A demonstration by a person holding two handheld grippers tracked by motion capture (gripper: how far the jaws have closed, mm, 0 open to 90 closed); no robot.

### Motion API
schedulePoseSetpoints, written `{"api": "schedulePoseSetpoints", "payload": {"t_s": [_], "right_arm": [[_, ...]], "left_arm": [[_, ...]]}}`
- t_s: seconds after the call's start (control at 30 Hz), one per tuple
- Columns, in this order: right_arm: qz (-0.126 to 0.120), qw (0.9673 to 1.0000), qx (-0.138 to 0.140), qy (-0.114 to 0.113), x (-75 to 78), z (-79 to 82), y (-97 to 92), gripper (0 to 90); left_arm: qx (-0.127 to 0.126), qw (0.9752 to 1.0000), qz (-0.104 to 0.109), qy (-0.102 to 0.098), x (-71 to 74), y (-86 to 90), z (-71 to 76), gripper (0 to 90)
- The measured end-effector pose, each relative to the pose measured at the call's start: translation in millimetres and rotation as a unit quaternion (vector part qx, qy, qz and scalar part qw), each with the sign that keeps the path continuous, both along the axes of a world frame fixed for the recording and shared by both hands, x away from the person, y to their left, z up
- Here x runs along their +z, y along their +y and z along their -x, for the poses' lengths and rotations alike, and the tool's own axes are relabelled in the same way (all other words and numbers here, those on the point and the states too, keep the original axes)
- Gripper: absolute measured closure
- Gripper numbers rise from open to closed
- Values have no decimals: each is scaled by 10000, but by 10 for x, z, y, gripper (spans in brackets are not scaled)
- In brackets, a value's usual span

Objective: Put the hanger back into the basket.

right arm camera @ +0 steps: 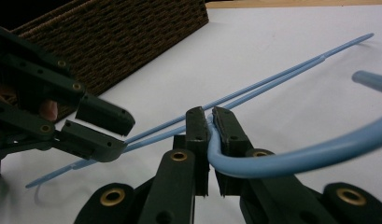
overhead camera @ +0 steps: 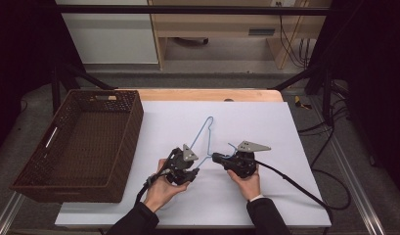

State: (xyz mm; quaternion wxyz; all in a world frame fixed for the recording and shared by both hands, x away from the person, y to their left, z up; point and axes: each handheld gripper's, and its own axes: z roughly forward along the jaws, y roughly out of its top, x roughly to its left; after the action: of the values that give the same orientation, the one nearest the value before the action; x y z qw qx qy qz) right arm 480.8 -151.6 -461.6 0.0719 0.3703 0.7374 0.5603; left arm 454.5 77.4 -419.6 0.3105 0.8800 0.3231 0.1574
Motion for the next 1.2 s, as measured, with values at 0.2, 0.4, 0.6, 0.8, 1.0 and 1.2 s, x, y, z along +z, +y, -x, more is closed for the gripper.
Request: {"api": "schedulePoseSetpoints", "payload": {"t_s": [0.2,0.4,0.6,0.8,1.0,1.2], "right_arm": [[20,10000,3,6,4,4,-2,856],[29,10000,7,15,10,9,-5,855],[58,10000,-8,-22,12,9,-7,854],[84,9999,-55,-65,25,27,1,832],[158,9996,-135,-197,94,64,-43,686],[295,9990,-131,-295,144,113,-75,545]], "left_arm": [[-83,9994,-200,257,-113,-74,-79,605],[-129,9993,-278,229,-180,-127,-90,750],[-38,9997,-211,103,-206,-137,-69,851],[67,9999,-141,56,-203,-123,-55,865],[91,10000,-32,8,-141,-73,-44,868],[115,9998,129,-65,-9,31,-25,869]]}}
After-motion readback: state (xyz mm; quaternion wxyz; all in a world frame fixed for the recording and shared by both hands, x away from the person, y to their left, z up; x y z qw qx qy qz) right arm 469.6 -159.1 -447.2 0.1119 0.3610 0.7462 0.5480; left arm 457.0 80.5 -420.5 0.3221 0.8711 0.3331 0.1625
